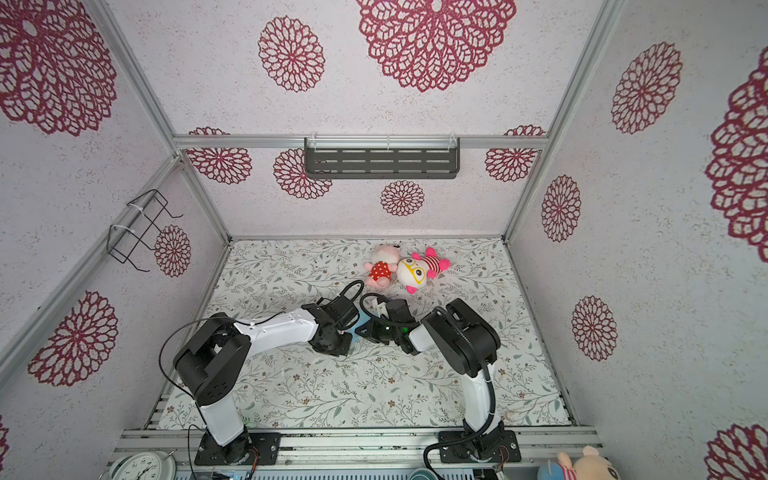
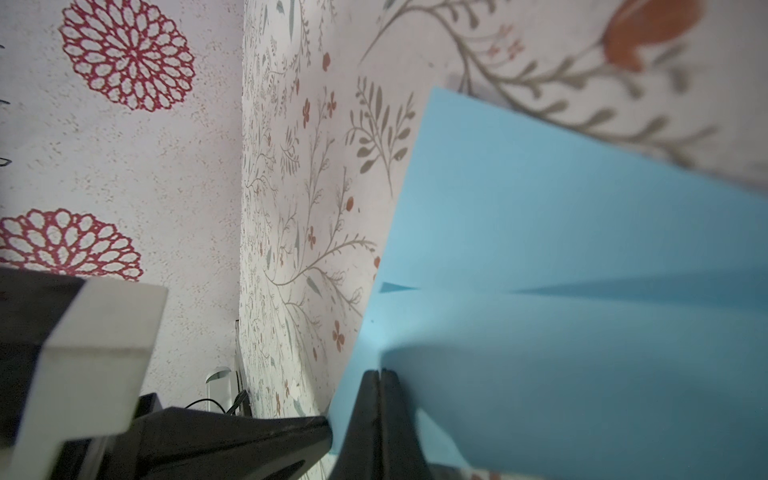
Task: Fold a paper plane with a square sheet of paper (pick it up from the middle)
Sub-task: 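Hold the flap with the right gripper while the left presses the crease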
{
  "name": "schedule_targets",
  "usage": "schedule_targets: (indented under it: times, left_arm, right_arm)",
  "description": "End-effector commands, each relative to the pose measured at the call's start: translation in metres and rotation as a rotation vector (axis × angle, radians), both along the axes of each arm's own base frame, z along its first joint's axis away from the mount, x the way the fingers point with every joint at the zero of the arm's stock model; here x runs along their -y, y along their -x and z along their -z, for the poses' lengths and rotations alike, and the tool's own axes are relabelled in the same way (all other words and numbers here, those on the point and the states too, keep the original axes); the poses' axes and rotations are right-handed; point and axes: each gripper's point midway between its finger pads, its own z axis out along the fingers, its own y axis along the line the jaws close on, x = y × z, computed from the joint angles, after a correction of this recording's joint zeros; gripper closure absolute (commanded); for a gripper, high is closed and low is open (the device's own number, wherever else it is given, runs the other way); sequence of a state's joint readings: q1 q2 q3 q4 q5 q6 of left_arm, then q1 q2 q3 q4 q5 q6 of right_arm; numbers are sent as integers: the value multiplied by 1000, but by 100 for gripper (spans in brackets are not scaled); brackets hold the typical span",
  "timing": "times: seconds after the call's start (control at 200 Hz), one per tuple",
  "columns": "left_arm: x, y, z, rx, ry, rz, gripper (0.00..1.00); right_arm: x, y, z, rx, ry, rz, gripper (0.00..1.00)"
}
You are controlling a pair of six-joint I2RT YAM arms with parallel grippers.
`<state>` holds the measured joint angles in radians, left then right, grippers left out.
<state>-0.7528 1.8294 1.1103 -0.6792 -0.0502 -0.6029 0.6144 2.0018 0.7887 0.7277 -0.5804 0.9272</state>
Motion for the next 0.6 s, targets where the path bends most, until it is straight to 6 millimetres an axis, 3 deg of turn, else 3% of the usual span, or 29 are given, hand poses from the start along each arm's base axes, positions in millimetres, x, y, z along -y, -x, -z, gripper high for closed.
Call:
schedule_targets:
  times: [0.0,0.595]
  left_arm:
    - [-14,26,7,-81,-61,7,98]
    - [-10,32,2,-105,-41,14,99]
  right_arm:
    - [22,14,52,-114,163,40,100]
    - [24,13,53,-117,165,45,100]
